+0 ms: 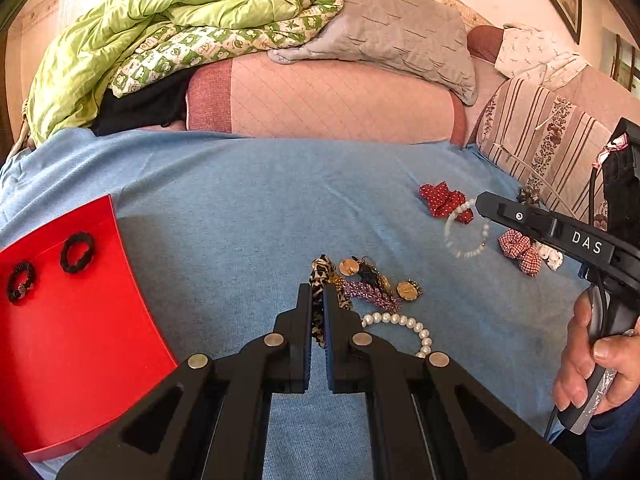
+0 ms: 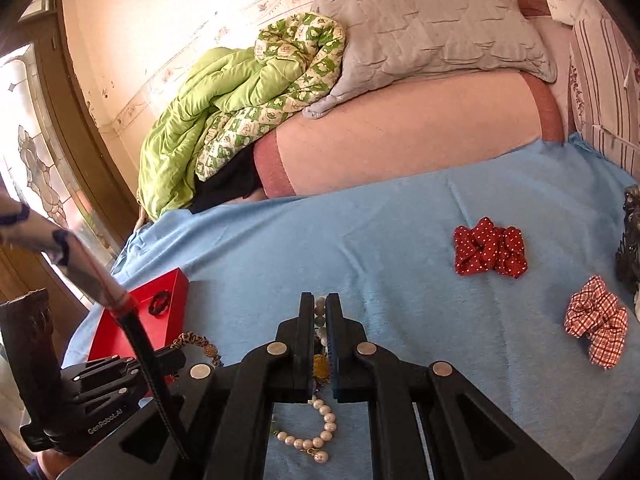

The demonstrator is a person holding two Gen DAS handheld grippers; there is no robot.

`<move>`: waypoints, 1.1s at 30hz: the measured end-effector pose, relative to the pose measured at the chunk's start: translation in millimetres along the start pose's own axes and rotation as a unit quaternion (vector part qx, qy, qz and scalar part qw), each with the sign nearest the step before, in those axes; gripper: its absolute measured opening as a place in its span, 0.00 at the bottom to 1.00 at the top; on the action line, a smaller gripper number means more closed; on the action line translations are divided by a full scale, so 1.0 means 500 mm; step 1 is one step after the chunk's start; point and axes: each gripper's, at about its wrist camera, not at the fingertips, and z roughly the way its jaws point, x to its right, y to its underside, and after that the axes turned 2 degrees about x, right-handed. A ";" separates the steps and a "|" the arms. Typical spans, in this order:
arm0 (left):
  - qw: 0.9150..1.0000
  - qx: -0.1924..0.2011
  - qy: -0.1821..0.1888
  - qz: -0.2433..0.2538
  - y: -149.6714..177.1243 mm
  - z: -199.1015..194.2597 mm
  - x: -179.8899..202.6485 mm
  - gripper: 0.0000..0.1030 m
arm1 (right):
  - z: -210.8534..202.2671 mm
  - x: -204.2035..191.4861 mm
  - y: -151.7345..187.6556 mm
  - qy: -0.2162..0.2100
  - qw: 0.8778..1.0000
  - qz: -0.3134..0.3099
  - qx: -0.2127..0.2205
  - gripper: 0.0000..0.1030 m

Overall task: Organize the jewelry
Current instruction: 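Grasp the pearl bracelet with the right tool, then carry both bracelets to the red tray and release the pearl bracelet from the right tool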

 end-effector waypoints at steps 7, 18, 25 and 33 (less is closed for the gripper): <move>1.000 0.003 -0.006 -0.002 0.002 -0.002 -0.004 0.05 | 0.003 -0.007 0.004 -0.001 1.000 -0.009 -0.001 0.06; 1.000 0.020 -0.022 -0.001 -0.004 -0.019 -0.014 0.05 | 0.008 -0.026 0.011 -0.008 1.000 -0.024 -0.006 0.06; 0.999 0.028 -0.028 -0.009 -0.011 -0.032 -0.034 0.05 | 0.012 -0.060 0.022 -0.023 0.999 -0.034 -0.015 0.06; 0.998 0.036 -0.042 -0.032 -0.014 -0.054 -0.091 0.05 | 0.026 -0.128 0.035 -0.045 0.997 -0.047 -0.033 0.06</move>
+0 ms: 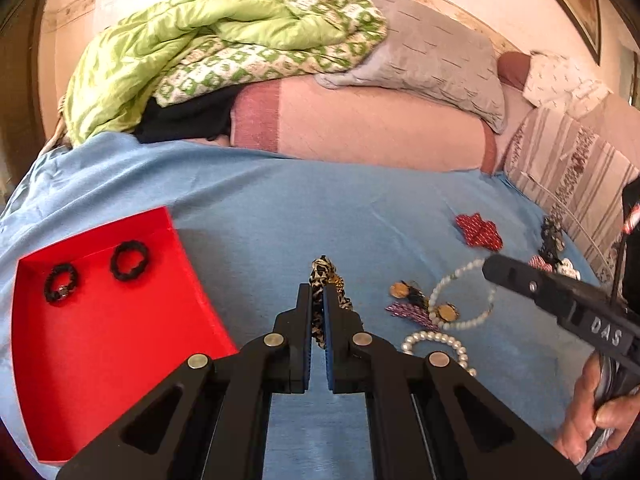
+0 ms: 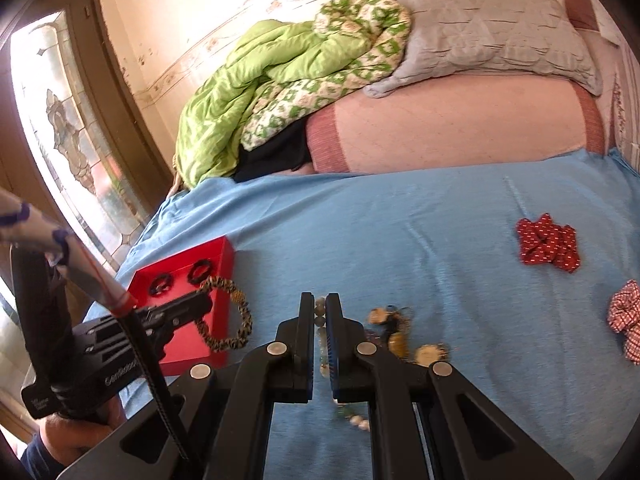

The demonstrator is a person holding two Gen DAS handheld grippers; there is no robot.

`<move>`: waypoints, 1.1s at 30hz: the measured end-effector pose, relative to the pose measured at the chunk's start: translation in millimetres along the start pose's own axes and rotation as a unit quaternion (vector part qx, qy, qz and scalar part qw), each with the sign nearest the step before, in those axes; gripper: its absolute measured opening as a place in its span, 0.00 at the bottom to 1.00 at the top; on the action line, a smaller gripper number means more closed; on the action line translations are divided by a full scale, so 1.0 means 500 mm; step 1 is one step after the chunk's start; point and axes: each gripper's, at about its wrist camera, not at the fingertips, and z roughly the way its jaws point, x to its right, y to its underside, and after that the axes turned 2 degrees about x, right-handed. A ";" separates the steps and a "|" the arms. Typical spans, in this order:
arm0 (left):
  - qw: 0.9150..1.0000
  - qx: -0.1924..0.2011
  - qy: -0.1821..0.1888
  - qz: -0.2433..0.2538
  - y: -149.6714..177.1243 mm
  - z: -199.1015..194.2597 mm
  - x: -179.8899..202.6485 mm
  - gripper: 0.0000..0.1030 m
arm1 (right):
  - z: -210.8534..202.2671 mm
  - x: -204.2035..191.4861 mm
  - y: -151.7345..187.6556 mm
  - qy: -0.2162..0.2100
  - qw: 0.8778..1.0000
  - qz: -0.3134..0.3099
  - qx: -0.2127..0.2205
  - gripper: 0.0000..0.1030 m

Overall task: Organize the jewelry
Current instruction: 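Carry both bracelets to the red tray and release the pearl bracelet from the right tool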

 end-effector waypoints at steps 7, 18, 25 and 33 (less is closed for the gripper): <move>0.999 0.009 -0.015 -0.032 -0.006 -0.016 -0.073 0.05 | 0.027 -0.087 -0.015 -0.020 1.000 -0.021 -0.012 0.06; 0.993 0.002 -0.064 -0.099 0.003 -0.035 -0.235 0.05 | 0.128 -0.235 -0.062 -0.072 0.995 -0.045 -0.053 0.06; 0.982 0.001 -0.110 -0.152 0.018 -0.054 -0.354 0.05 | 0.222 -0.322 -0.069 -0.096 0.989 -0.060 -0.096 0.06; 0.969 -0.011 -0.129 -0.211 0.038 -0.056 -0.435 0.05 | 0.345 -0.407 -0.057 -0.115 0.982 -0.057 -0.139 0.06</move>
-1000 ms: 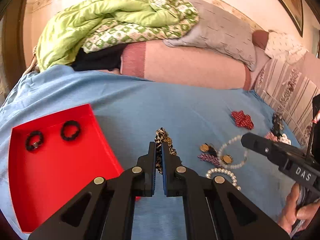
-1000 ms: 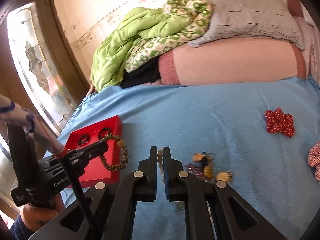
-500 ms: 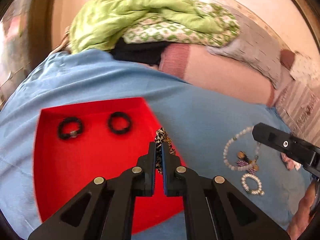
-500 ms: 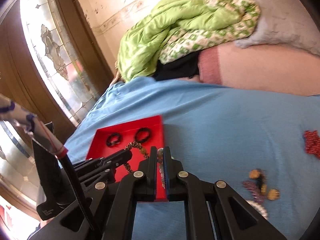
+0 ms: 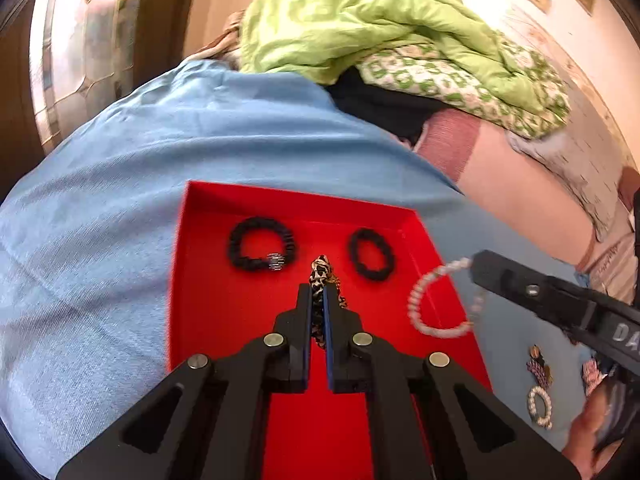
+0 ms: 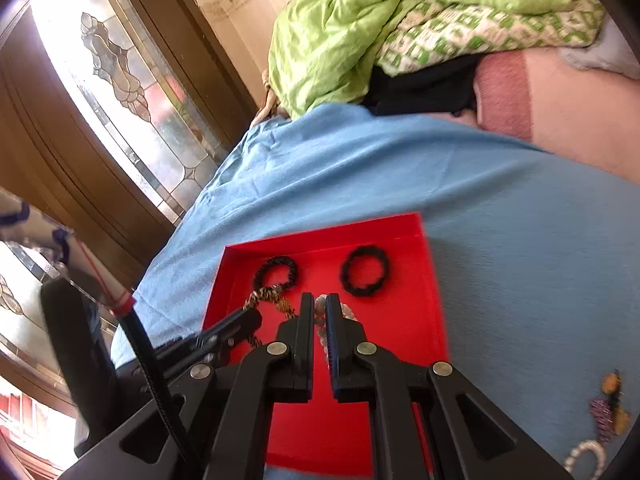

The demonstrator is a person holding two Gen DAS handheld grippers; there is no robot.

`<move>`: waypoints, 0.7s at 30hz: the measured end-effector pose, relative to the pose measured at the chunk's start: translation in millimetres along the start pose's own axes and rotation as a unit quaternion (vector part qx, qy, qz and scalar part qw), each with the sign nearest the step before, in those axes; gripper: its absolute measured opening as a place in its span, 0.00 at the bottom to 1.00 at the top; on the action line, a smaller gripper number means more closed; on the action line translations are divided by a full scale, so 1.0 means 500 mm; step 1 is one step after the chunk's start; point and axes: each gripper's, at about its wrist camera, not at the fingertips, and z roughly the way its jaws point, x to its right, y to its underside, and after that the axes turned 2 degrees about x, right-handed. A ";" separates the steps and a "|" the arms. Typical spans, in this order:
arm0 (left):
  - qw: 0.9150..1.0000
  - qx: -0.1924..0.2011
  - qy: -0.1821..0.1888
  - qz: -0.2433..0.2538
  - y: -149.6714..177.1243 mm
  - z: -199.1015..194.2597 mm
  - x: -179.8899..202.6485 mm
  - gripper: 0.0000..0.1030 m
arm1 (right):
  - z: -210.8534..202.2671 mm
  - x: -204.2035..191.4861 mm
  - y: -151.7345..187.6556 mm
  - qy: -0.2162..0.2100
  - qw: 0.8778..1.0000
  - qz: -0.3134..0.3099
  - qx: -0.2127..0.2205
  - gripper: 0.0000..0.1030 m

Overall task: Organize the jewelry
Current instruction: 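Carry both bracelets to the red tray and release the pearl bracelet from the right tool, then lower the leopard-print bracelet into the red tray and open the left tool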

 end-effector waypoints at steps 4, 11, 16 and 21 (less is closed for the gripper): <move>1.000 -0.005 -0.003 -0.021 -0.005 0.008 -0.017 0.05 | 0.058 -0.013 -0.010 0.000 1.000 -0.001 -0.020 0.06; 0.999 -0.026 -0.015 -0.022 0.002 0.035 -0.017 0.05 | 0.113 0.023 -0.008 0.023 0.999 0.006 -0.044 0.06; 0.999 -0.033 -0.024 -0.025 0.002 0.045 -0.014 0.05 | 0.123 0.047 -0.004 0.043 0.998 0.010 -0.054 0.06; 0.998 -0.038 -0.034 -0.028 0.003 0.051 -0.020 0.05 | 0.147 0.074 0.009 0.070 0.995 0.015 -0.075 0.06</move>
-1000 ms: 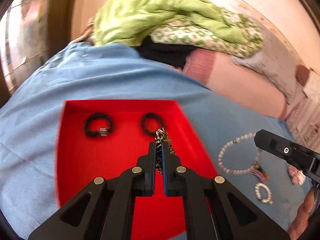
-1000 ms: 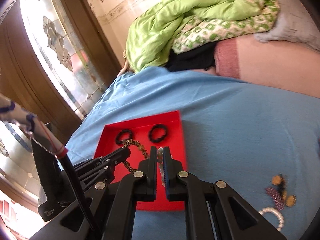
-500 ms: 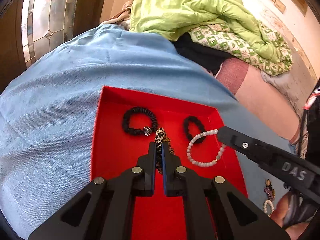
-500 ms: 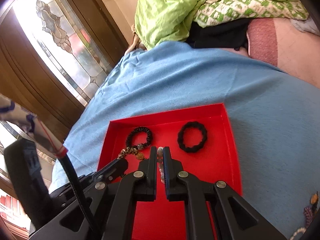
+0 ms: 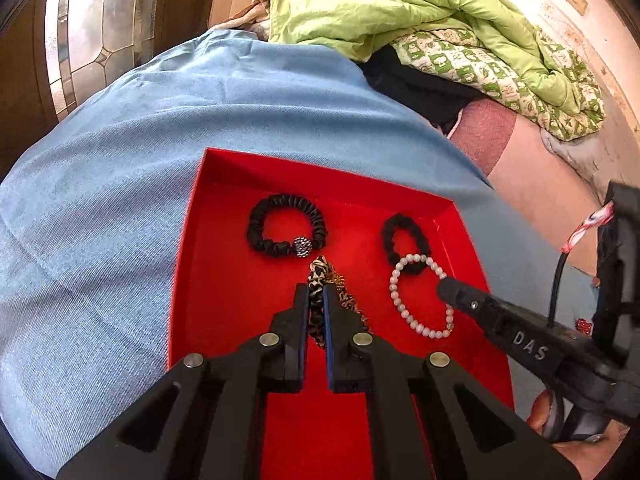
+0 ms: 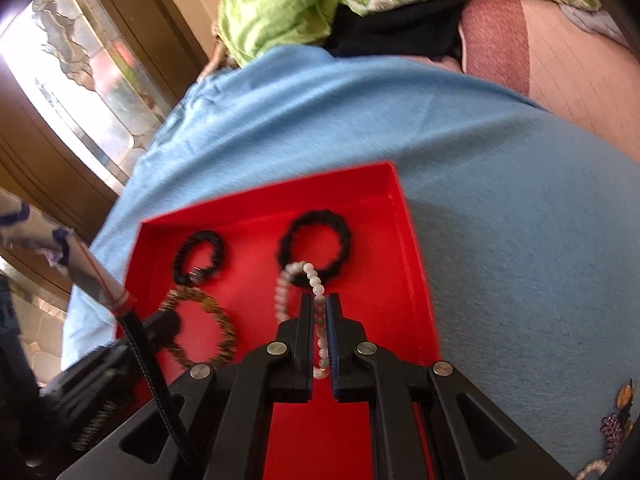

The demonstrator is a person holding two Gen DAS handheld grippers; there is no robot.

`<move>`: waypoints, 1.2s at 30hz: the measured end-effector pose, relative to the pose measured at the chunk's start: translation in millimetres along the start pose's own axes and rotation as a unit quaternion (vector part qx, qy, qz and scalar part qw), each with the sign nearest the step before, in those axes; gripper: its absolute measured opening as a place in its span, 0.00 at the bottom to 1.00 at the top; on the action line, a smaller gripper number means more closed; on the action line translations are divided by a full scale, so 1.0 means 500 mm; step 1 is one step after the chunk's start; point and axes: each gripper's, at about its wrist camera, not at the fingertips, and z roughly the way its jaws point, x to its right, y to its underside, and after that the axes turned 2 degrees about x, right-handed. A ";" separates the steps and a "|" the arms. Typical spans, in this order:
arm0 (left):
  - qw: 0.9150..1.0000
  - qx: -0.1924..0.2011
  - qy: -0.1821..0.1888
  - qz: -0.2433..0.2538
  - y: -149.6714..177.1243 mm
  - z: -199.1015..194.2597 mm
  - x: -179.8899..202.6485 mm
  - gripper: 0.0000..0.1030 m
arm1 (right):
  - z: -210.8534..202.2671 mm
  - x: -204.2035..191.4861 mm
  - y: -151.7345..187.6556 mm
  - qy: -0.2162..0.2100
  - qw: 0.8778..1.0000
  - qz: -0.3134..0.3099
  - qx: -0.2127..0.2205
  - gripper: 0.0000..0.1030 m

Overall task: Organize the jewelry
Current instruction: 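Lower the leopard-print bracelet into the red tray and open the left tool, then move both tools back to the remaining pearls and gold pendants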

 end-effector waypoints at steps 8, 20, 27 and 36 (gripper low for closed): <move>1.000 -0.002 -0.008 -0.007 -0.002 0.005 -0.005 0.09 | 0.012 0.012 0.010 0.002 1.000 0.002 -0.012 0.07; 1.000 0.019 -0.012 -0.019 -0.011 -0.013 -0.007 0.30 | -0.003 0.012 0.002 -0.005 1.000 0.000 -0.007 0.07; 0.999 0.044 0.004 -0.020 -0.020 -0.038 0.012 0.30 | -0.070 0.010 0.006 -0.024 0.999 0.004 0.021 0.07; 0.997 0.055 0.037 0.034 -0.003 -0.058 0.111 0.30 | -0.201 0.090 0.108 -0.041 0.998 0.027 0.046 0.08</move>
